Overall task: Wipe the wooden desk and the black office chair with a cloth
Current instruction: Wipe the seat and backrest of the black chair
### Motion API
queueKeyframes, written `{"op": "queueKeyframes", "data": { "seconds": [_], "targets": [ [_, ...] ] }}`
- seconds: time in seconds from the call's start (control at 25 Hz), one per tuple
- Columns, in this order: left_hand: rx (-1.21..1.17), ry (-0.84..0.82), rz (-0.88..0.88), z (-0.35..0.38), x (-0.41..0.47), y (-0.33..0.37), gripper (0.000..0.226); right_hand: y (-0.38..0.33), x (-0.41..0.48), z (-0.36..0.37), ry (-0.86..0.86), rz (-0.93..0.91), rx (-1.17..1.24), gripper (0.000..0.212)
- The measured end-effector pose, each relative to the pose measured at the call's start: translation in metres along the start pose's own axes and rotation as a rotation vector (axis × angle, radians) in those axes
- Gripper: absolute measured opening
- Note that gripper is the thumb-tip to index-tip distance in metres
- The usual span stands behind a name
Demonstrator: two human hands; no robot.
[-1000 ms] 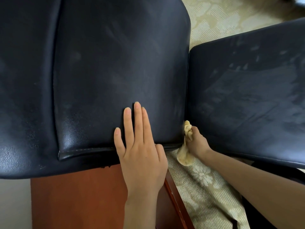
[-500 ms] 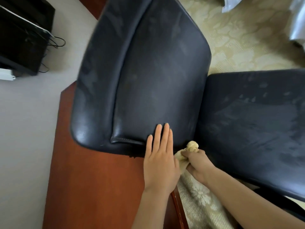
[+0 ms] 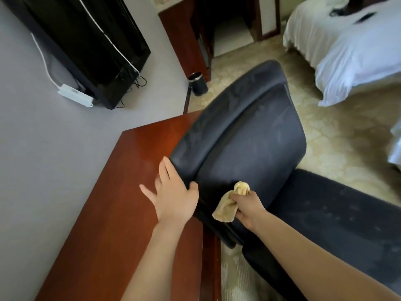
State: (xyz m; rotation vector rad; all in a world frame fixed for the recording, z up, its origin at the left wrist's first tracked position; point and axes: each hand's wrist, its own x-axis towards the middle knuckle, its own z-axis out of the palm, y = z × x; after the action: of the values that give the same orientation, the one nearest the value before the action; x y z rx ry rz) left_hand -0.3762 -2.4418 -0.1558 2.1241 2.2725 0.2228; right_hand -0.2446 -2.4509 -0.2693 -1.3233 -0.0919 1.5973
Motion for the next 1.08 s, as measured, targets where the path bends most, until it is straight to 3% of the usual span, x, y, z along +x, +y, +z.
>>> {"op": "queueKeyframes", "data": {
  "seconds": [0.4,0.8,0.92,1.08],
  "targets": [
    [-0.319,-0.076,0.055,-0.011,0.007,-0.008,0.080,-0.083,-0.024,0.054,0.015,-0.248,-0.290,0.037],
    [-0.434,-0.070,0.032,-0.019,-0.026,-0.026,0.079,-0.047,-0.087,0.075,-0.206,-0.726,-0.725,0.055],
    [-0.527,-0.022,0.037,-0.024,-0.044,-0.037,0.075,-0.023,-0.106,0.071,-0.276,-0.741,-0.770,0.060],
    [-0.603,0.007,0.041,-0.026,-0.078,-0.046,0.072,0.005,-0.130,0.062,-0.243,-0.791,-0.848,0.059]
  ]
}}
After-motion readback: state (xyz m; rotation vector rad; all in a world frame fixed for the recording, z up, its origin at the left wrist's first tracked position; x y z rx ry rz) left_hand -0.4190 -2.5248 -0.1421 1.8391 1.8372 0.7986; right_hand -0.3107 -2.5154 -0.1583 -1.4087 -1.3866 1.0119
